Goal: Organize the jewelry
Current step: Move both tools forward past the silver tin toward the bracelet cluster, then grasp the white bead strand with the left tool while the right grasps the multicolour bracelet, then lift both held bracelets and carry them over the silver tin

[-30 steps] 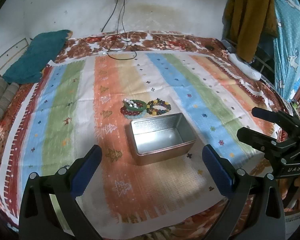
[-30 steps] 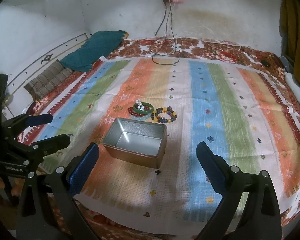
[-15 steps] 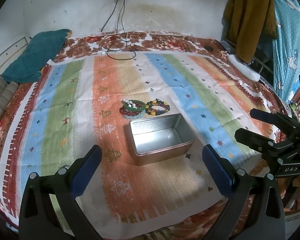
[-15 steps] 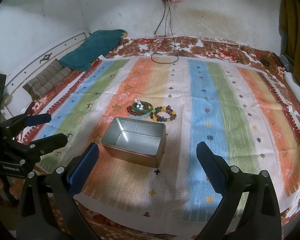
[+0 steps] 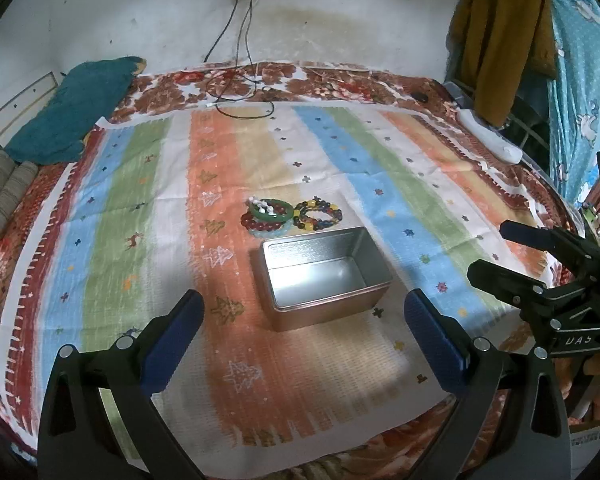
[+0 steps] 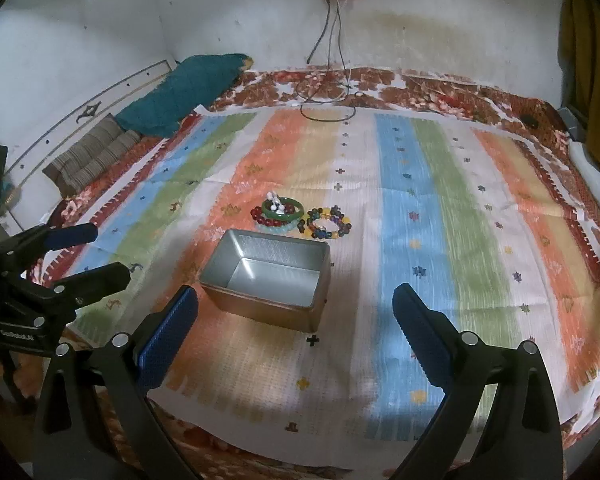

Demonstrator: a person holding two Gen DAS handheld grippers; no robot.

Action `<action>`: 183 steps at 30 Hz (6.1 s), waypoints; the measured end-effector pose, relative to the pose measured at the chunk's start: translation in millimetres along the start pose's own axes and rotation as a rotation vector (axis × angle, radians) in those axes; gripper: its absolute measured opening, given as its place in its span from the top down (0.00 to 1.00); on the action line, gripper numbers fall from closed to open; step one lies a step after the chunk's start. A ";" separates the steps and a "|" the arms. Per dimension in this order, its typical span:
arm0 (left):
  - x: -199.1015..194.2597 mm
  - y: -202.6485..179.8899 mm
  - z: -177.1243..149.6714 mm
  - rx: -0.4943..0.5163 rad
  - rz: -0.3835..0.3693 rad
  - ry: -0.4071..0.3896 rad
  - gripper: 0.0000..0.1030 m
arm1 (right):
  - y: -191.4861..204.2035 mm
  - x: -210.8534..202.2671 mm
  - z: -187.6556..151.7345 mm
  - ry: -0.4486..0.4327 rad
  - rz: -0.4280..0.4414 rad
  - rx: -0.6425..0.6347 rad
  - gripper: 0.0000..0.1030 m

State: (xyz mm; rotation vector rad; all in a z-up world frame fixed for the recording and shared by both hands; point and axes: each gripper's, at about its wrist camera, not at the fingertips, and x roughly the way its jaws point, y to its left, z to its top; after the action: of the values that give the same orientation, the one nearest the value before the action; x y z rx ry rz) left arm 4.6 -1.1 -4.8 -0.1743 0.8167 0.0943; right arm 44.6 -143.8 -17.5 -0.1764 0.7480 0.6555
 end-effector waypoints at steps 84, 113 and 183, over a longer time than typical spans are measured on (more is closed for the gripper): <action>175.6 65.3 110.7 -0.112 0.211 0.246 0.05 | -45.1 155.8 83.7 0.280 -0.083 0.068 0.04; 237.1 79.0 119.8 -0.128 0.143 0.319 0.27 | -50.3 219.6 89.9 0.406 -0.075 0.090 0.11; 226.5 57.1 139.2 -0.102 0.107 0.251 0.91 | -32.9 219.8 112.3 0.363 -0.062 0.028 0.91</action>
State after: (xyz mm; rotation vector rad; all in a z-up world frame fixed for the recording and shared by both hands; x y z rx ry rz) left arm 250.1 85.2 -83.8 -0.2415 1.0725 0.2180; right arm 249.1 -20.4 -87.6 -0.2965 1.0949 0.5591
